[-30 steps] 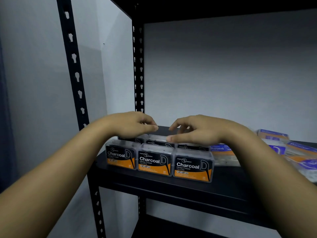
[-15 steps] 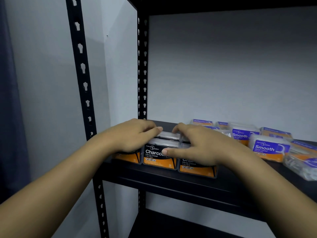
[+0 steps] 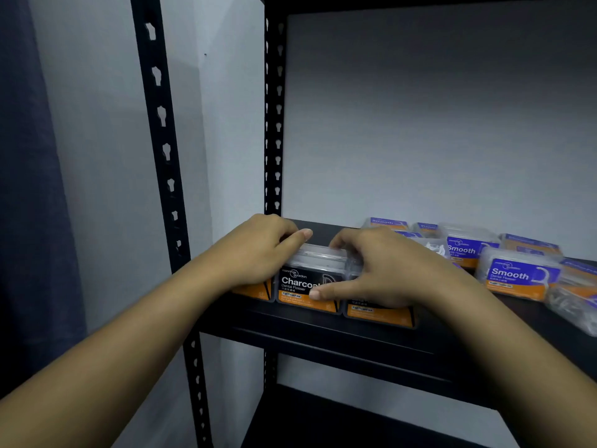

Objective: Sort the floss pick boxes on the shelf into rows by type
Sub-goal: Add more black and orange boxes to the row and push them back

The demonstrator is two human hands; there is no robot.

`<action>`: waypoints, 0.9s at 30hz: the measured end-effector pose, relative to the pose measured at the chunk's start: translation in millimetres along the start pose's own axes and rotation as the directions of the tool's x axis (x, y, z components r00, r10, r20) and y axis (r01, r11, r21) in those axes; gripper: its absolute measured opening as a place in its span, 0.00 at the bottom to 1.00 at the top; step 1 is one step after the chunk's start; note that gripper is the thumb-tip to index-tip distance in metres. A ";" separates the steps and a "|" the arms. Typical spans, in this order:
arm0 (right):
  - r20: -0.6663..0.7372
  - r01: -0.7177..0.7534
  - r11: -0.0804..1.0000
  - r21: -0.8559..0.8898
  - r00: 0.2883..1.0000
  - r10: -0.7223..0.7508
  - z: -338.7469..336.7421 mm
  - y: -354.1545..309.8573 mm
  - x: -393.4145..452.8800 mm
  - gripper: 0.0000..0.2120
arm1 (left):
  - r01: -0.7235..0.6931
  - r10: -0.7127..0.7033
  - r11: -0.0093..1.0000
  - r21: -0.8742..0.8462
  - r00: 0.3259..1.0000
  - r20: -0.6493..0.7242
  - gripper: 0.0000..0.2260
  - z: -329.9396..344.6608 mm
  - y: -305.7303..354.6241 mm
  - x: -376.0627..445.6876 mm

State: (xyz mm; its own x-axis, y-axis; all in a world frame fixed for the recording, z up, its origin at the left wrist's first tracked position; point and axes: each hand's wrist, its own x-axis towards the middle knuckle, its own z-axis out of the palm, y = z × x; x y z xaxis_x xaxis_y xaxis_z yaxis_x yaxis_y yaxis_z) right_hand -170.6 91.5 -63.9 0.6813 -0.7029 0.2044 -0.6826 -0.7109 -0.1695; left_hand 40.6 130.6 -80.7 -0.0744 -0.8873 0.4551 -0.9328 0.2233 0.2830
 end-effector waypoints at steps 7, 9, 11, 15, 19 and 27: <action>-0.035 -0.002 1.000 -0.023 0.999 0.001 -0.4 -5.8 -1.4 0.37 | 0.028 -0.028 0.999 -0.038 0.999 0.020 0.23 -1.0 -0.5 -1.5; -0.026 -0.001 1.000 -0.008 1.000 0.000 -0.3 -6.5 -1.9 0.37 | 0.023 -0.022 0.999 -0.039 1.000 0.015 0.24 -2.1 0.1 -0.7; -0.005 -0.011 1.000 -0.003 1.000 0.011 -1.2 -7.5 -2.1 0.37 | 0.021 -0.022 0.999 -0.034 1.000 -0.005 0.26 -1.8 0.1 0.3; 0.011 -0.039 0.999 -0.001 0.999 0.039 -0.9 -9.6 -2.1 0.36 | 0.020 -0.020 1.000 -0.013 0.999 -0.031 0.24 -0.1 0.7 0.4; -0.013 -0.049 0.999 -0.003 0.999 0.048 2.7 -11.6 -2.4 0.35 | 0.039 -0.039 0.999 0.011 0.999 -0.025 0.22 -1.5 1.4 -0.4; -0.027 -0.051 0.999 0.014 0.998 0.051 6.2 -15.0 1.4 0.41 | 0.066 -0.065 0.997 0.027 0.997 -0.034 0.21 -6.5 2.7 -8.4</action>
State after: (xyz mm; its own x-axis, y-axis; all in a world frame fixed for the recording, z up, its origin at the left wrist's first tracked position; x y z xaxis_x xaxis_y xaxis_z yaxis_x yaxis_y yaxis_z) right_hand -157.7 101.0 -67.0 0.6380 -0.7375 0.2216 -0.7125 -0.6745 -0.1935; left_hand 41.1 141.3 -78.2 -0.0015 -0.8859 0.4638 -0.9449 0.1531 0.2893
